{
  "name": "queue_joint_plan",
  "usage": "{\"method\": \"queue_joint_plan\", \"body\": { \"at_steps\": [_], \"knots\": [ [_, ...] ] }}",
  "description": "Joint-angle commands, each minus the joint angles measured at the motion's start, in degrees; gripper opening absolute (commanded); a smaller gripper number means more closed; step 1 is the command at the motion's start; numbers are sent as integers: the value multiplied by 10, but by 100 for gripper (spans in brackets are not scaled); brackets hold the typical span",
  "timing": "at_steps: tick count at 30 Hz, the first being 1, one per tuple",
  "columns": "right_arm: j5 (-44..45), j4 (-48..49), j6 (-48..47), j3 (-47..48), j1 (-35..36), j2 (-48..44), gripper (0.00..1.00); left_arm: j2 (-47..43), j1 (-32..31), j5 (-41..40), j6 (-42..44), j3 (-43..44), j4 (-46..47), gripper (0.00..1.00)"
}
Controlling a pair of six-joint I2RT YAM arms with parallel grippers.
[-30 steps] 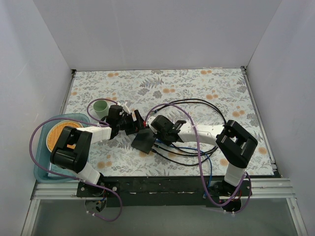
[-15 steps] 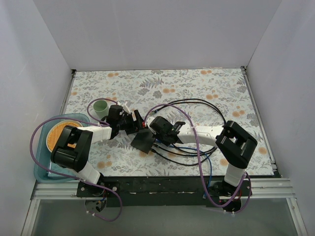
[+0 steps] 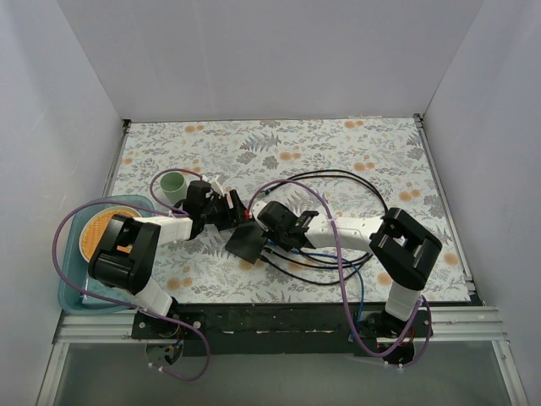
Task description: Insert the plug into the switch port
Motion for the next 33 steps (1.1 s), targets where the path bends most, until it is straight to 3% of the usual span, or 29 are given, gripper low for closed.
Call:
{"method": "queue_joint_plan", "body": {
  "at_steps": [1,16,33],
  "knots": [
    [-7,153,10,5,12,-9,1,6,-31,95,-13,10,-1,63],
    [-33,241,-6,-5,12,-17,1,15,-68,120,-3,37,-49,61],
    [-55,218,-10,42,12,12,1,-25,-121,111,-16,58,-91,59]
  ]
}}
